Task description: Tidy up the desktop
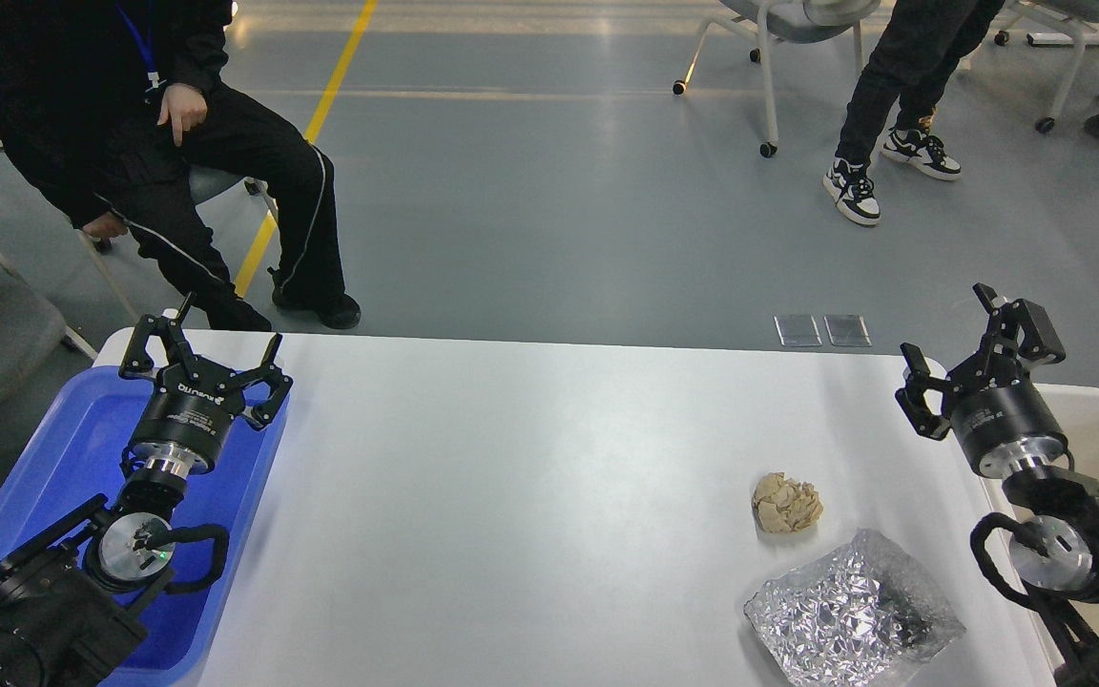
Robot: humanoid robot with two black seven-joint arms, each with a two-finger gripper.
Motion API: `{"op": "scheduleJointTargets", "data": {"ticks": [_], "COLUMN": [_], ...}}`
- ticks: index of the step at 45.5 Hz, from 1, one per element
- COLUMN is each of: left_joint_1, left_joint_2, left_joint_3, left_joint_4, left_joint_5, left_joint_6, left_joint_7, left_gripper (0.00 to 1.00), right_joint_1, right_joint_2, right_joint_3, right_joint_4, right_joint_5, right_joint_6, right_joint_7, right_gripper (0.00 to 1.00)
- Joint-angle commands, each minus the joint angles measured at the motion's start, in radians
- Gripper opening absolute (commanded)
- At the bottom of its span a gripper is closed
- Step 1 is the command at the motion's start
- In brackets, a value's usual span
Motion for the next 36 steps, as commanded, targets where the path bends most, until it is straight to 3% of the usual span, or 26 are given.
{"op": "scheduleJointTargets", "data": {"ticks": [1,20,30,36], "left_joint_1": [0.0,-0.001,-0.001,-0.001], "left_joint_2": [0.0,0.0,0.0,0.0], "left_joint_3": [0.0,0.0,0.001,0.001], "left_joint_4": [0.0,0.0,0.0,0.0], "left_joint_5": [0.0,0.0,0.0,0.0], "left_joint_6": [0.0,0.0,-0.002,-0.002], "left_joint_7": [0.0,0.0,0.0,0.0], "left_gripper": [1.0,1.0,1.0,1.0], "right_joint_1": [-0.006,-0.049,-0.062,-0.072], "right_joint_2": [-0.094,-0.355,-0.55,-0.648], "right_joint_3": [-0.008,-0.123,-0.247,-0.318], "right_joint_4": [0.007,0.134,0.289,0.36], "right_joint_5": [0.033,0.073,0.061,0.058], "right_joint_6": [-0.004,0.008,0.022,0.082], "right_joint_7": [-0.101,-0.193,-0.195,-0.207], "right_gripper": [1.0,1.0,1.0,1.0]}}
